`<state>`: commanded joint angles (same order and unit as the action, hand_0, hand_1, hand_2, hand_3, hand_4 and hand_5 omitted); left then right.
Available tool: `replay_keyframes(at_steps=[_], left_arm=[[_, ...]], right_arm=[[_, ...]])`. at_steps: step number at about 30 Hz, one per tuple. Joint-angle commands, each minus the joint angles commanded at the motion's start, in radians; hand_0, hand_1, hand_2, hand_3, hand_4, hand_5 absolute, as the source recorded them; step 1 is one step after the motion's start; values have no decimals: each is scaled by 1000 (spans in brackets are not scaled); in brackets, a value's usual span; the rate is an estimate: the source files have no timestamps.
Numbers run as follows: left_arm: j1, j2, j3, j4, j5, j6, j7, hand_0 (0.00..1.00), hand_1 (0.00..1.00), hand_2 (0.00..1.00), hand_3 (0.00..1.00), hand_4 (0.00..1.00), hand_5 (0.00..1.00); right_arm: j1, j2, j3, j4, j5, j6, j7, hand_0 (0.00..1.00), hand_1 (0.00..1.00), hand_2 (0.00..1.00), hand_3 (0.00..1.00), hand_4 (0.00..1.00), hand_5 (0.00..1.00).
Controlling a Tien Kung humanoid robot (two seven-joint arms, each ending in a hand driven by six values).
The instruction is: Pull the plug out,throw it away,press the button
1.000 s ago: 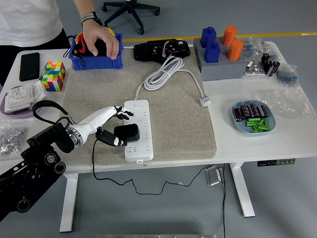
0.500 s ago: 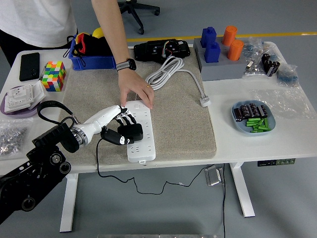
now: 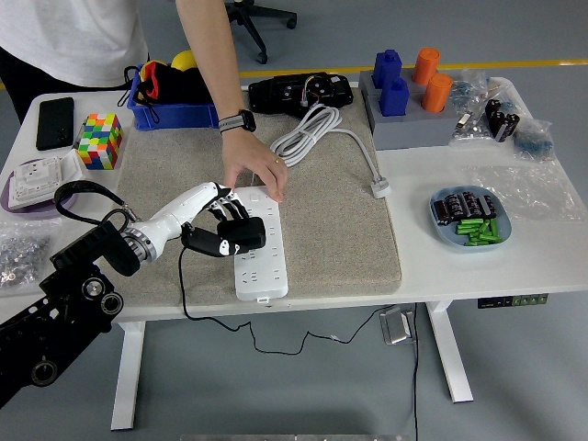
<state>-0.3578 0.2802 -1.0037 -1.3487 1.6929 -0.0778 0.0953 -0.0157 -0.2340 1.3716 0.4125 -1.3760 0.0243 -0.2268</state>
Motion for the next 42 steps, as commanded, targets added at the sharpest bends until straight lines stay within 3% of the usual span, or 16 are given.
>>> replay_keyframes(at_steps=[4, 11, 18, 19, 24, 25, 30, 31, 36, 37, 42], left_arm=[[6, 0, -44, 0, -5, 12, -13, 519, 293, 313, 483, 723, 2], [-11, -3, -137, 107, 66, 44, -19, 521, 293, 312, 481, 720, 2], [-13, -16, -159, 193, 101, 59, -23, 539, 300, 315, 487, 717, 2], [-14, -19, -159, 202, 101, 60, -24, 568, 336, 342, 529, 718, 2], [-15, -21, -151, 214, 90, 51, -29, 568, 336, 342, 529, 718, 2], [-15, -21, -150, 213, 89, 49, -30, 602, 505, 489, 587, 798, 2], [-18, -23, -147, 212, 102, 36, -14, 602, 505, 489, 587, 798, 2], [-18, -23, -146, 212, 103, 31, -12, 644, 669, 639, 745, 887, 2], [-18, -22, -144, 212, 105, 17, -5, 644, 669, 639, 745, 887, 2], [-19, -22, -144, 213, 106, 15, -4, 702, 767, 751, 838, 959, 2], [-19, -22, -144, 214, 112, 5, 5, 702, 767, 751, 838, 959, 2]], right_arm=[[0, 0, 0, 0, 0, 0, 0, 752, 716, 717, 736, 771, 630], [0, 0, 2, -1, 0, 0, -1, 752, 714, 717, 737, 772, 630], [0, 1, 2, -1, 1, 1, -1, 752, 716, 717, 737, 771, 629], [0, 1, 2, -1, 1, 1, -1, 752, 716, 717, 737, 771, 628], [-1, 1, 1, -1, 1, 1, 0, 752, 716, 717, 737, 771, 628], [-1, 1, 1, -1, 1, 1, 0, 752, 716, 717, 736, 771, 627], [-1, 1, -1, -1, 2, 1, -1, 752, 716, 717, 736, 771, 627], [-1, 1, 0, -1, 2, 1, -1, 752, 716, 717, 735, 771, 627], [0, 1, 2, -1, 1, 1, 0, 752, 716, 717, 735, 771, 627], [0, 0, 2, -1, 1, 1, 0, 752, 716, 717, 735, 771, 627], [-1, 1, 1, -1, 1, 2, 0, 752, 716, 717, 735, 771, 627]])
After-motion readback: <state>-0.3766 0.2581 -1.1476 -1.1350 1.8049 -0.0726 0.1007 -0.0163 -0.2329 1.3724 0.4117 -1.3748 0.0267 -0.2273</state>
